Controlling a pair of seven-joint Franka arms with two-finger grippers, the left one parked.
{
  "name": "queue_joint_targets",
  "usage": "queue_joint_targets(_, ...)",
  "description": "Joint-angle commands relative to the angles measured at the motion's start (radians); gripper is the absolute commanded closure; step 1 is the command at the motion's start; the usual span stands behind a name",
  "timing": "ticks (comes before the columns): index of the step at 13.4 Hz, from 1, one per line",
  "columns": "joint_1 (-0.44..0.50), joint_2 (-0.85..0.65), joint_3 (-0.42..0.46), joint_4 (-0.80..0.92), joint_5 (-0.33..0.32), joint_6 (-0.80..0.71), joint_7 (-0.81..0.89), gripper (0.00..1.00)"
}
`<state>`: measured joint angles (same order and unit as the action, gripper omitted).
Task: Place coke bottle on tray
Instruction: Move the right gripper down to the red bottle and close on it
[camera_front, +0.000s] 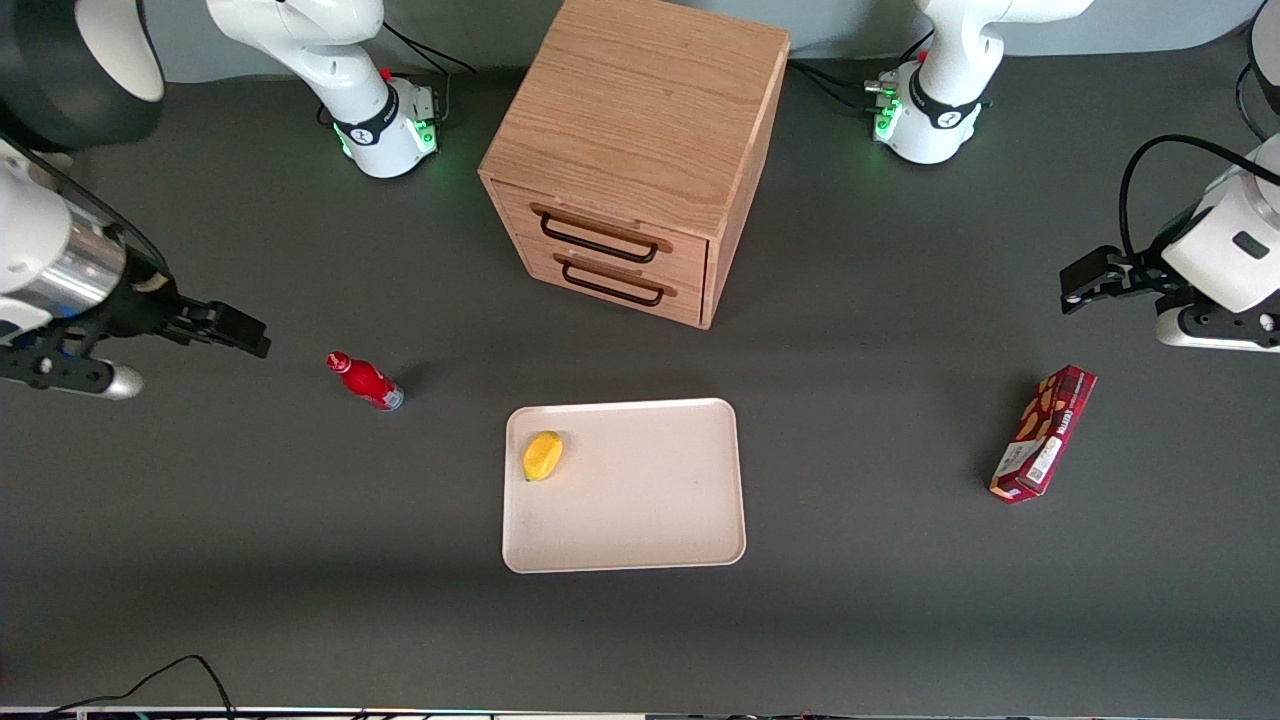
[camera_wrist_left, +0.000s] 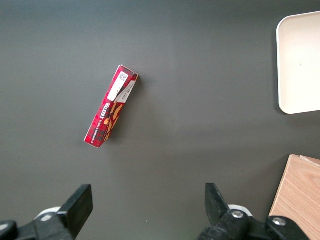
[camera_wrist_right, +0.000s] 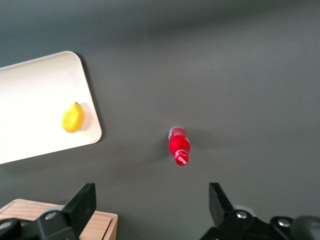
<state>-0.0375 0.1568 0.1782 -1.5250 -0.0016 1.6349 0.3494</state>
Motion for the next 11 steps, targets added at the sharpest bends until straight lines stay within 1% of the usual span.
queue_joint_targets(1,-0.005,-0.033,0.000,-0.194,0.005,0.132,-0.035,0.00)
queue_joint_targets(4,-0.015,-0.046,0.000,-0.406,0.005,0.343,-0.069,0.00)
queue_joint_targets(7,-0.028,-0.043,0.000,-0.564,0.005,0.512,-0.093,0.00)
queue_joint_targets(9,-0.045,-0.036,0.001,-0.625,0.005,0.574,-0.095,0.00)
queue_joint_targets(11,-0.062,-0.034,0.001,-0.652,0.009,0.576,-0.095,0.00)
